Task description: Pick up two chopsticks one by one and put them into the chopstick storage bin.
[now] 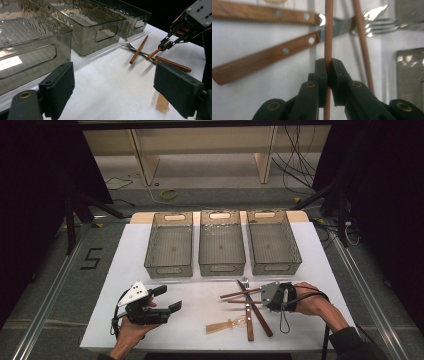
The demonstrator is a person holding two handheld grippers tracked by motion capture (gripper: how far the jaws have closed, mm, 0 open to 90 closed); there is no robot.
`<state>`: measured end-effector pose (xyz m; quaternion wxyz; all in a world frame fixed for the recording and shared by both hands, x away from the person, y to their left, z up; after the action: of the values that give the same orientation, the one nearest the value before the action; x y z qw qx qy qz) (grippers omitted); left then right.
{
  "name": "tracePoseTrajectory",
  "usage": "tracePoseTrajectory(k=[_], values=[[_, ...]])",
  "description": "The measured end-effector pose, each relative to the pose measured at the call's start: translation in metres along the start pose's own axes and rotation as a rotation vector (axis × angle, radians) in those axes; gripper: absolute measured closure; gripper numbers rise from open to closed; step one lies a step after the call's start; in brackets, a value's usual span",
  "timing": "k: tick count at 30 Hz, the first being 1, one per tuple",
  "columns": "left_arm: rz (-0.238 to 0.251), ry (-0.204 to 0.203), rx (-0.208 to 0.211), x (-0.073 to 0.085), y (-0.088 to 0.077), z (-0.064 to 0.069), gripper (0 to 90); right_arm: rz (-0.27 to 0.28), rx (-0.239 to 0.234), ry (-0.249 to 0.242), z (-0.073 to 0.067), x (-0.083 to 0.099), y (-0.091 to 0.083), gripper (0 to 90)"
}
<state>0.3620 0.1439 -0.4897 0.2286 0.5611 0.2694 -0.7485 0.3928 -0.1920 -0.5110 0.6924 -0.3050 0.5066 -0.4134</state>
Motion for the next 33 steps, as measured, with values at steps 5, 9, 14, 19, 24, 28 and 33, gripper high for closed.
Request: tracePoseTrajectory(k=[5, 9, 14, 19, 24, 28, 33], values=[[-0.029, 0.02, 0.026, -0.005, 0.005, 0.007, 16.1, 0.024, 0.016, -0.005, -0.003, -0.012, -0.004, 84.9], [-0.069, 0.037, 0.047, -0.007, 0.012, 0.012, 16.3, 0.034, 0.027, -0.018, -0.002, -0.019, -0.004, 84.9], [-0.122, 0.065, 0.079, -0.01, 0.025, 0.02, 16.5, 0.036, 0.029, -0.043, -0.002, -0.031, -0.004, 84.9], [-0.172, 0.096, 0.106, -0.014, 0.035, 0.028, 16.7, 0.027, 0.037, -0.064, -0.003, -0.042, -0.002, 84.9], [-0.23, 0.139, 0.126, -0.017, 0.043, 0.035, 17.2, 0.028, 0.03, -0.09, -0.008, -0.053, 0.0, 84.9], [-0.276, 0.181, 0.141, -0.019, 0.048, 0.042, 19.1, 0.039, 0.026, -0.107, -0.01, -0.062, 0.003, 84.9], [-0.344, 0.232, 0.167, -0.019, 0.053, 0.048, 21.9, 0.049, 0.025, -0.124, -0.013, -0.074, 0.008, 84.9]])
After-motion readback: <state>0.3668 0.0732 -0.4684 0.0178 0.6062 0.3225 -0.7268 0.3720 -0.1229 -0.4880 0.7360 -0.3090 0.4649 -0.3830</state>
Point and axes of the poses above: each handheld gripper's, and its own axes: y roughly forward along the jaws, x roughly out of its underside, z roughly to its right, the point moved 7 cm from there along y, roughly forward along the jaws, and after that the axes turned 11 degrees about z, right-handed, at the moved point
